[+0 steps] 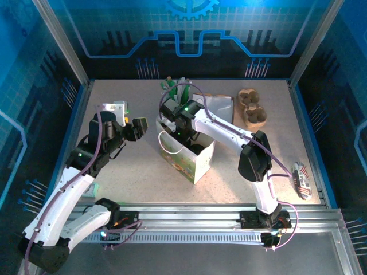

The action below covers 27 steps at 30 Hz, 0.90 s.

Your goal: Pack the takeout coffee

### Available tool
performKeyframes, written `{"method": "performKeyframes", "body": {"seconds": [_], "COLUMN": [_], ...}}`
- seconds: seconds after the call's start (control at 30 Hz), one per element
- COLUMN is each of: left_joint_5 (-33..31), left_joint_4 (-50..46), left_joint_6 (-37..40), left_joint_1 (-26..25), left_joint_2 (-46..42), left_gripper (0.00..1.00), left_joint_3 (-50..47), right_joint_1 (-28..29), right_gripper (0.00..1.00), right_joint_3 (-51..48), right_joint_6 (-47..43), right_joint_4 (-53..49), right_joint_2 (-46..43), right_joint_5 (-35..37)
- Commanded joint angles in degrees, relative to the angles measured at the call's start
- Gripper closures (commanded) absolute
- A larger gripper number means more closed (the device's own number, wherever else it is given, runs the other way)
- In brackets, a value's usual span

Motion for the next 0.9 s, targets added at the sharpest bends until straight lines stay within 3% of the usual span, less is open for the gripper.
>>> {"method": "performKeyframes", "body": {"seconds": [0.0, 0.87], "left_joint_5": [-0.1, -0.2], "left_joint_4": [1.4, 1.4], "left_joint_6": [0.6, 0.7], "left_joint_1": [0.5, 0.5], "left_joint_2": [-0.1, -0.2], "left_gripper": [0.29, 0.29], "left_joint_3": [-0.9, -1.0], "right_joint_1": [0.5, 0.5], "right_gripper": [0.41, 0.39], "right_joint_3": [-0.5, -0.7], "right_joint_6": [0.5, 0.3], "right_joint_4": [-2.8, -2.8], "right_joint_2": [3.3, 4.3], "right_joint_5": [1.8, 2.5]}}
